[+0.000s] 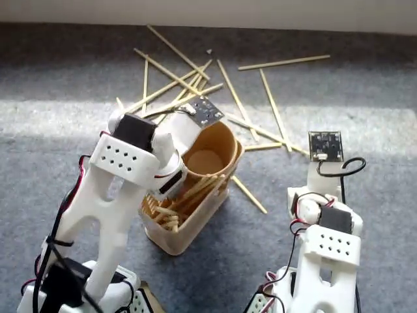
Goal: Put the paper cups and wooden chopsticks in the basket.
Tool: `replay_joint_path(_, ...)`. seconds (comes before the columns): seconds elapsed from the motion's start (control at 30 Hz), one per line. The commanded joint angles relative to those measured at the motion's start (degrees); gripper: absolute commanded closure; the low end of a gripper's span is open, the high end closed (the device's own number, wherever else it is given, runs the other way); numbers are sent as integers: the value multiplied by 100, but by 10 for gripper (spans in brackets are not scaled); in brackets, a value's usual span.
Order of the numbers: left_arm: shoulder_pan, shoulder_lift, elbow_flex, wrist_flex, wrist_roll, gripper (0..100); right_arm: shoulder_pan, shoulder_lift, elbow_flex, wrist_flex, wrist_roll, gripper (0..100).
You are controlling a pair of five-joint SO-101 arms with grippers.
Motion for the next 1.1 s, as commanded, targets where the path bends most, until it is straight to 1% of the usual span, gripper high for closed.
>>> replay_joint_path(0.0, -189, -84, -497, 26, -466, 660, 57, -119, -22, 57, 79, 926)
replay_joint_path(0.1, -505, -84, -927, 26, -967, 648, 57, -119, -22, 57, 79, 926)
replay_joint_path(0.2, -910, -92, -1490, 26, -1204, 667, 40, -119, -22, 57, 79, 926)
replay_joint_path(0.3, -1270, -382, -2185, 26, -1240, 662, 31, -119, -22, 57, 79, 926)
replay_joint_path(0.43, -1402, -1182, -3046, 9, -1240, 662, 31, -119, 75, 48, 79, 926)
replay_joint_path(0.5, -1490, -1578, -3284, -18, -1231, 663, 31, -119, 163, 31, 79, 926)
replay_joint_path(0.57, -1833, -1886, -3266, -229, -1213, 663, 31, -119, 259, 31, 79, 926)
replay_joint_path(0.6, -2088, -1938, -3143, -440, -1143, 663, 31, -119, 312, 31, 79, 926)
replay_joint_path(0.7, -3213, -1938, -2448, -1407, -404, 663, 31, -163, 435, 31, 79, 926)
replay_joint_path(0.77, -3890, -1886, -1569, -2321, 9, 663, 31, -163, 453, 31, 79, 926)
replay_joint_path(0.83, -4303, -1701, -593, -3253, 70, 663, 31, -163, 505, 31, 79, 926)
replay_joint_path(0.9, -4462, -1349, 374, -4141, 35, 663, 22, -163, 505, 22, 79, 926)
replay_joint_path(0.97, -4462, -822, 1095, -4844, 79, 663, 22, -163, 505, 22, 79, 926)
replay_joint_path(1.0, -4391, -523, 1253, -5081, 114, 663, 22, -163, 505, 4, 79, 926)
replay_joint_path(1.07, -4189, 171, 1235, -5231, 448, 663, -13, -119, 488, -180, 79, 926)
